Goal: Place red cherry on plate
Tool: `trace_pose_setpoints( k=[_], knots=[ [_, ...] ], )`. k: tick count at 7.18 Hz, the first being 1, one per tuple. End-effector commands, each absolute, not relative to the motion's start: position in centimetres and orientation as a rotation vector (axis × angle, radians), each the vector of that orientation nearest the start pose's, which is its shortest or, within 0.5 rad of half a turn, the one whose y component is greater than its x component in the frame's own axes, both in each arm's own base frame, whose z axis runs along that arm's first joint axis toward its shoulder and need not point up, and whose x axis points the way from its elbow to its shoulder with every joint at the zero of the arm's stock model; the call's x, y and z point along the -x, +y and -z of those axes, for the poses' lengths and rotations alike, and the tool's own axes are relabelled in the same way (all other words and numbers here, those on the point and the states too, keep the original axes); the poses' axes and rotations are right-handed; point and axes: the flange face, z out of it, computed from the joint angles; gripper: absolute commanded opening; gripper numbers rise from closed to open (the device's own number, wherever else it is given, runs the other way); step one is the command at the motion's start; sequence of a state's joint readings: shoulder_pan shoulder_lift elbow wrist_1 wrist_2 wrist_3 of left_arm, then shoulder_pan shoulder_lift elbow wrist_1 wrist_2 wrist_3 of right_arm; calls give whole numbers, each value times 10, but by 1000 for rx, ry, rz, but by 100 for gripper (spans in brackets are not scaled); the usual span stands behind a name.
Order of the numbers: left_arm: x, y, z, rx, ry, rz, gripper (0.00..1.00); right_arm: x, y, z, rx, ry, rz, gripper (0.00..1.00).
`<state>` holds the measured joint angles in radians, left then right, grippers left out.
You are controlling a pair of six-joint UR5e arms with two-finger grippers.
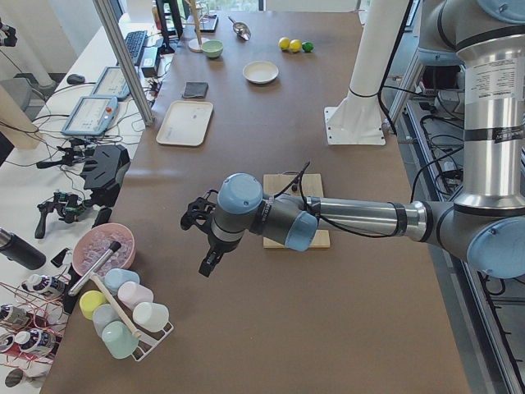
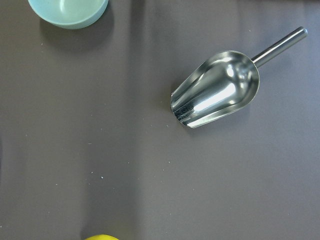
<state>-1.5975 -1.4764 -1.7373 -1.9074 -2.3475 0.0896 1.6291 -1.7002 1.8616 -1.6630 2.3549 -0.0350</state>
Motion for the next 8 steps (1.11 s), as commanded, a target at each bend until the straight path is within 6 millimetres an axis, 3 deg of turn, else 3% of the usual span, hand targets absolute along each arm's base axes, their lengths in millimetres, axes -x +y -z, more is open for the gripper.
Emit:
trace_pose_setpoints(
  k=[1, 3, 4, 8],
  knots=[
    [74, -463, -578, -422, 777, -193, 98, -87, -428, -589, -90, -790, -4, 100],
    [73, -450, -577, -385, 794, -170, 97, -88, -428, -583, -102, -787, 2, 100],
    [73, -449, -561, -372, 801, -120, 97, -87, -427, -574, -116, -790, 4, 100],
    [73, -455, -570, -266, 806, -73, 98, -87, -418, -580, -108, -784, 10, 98]
  ],
)
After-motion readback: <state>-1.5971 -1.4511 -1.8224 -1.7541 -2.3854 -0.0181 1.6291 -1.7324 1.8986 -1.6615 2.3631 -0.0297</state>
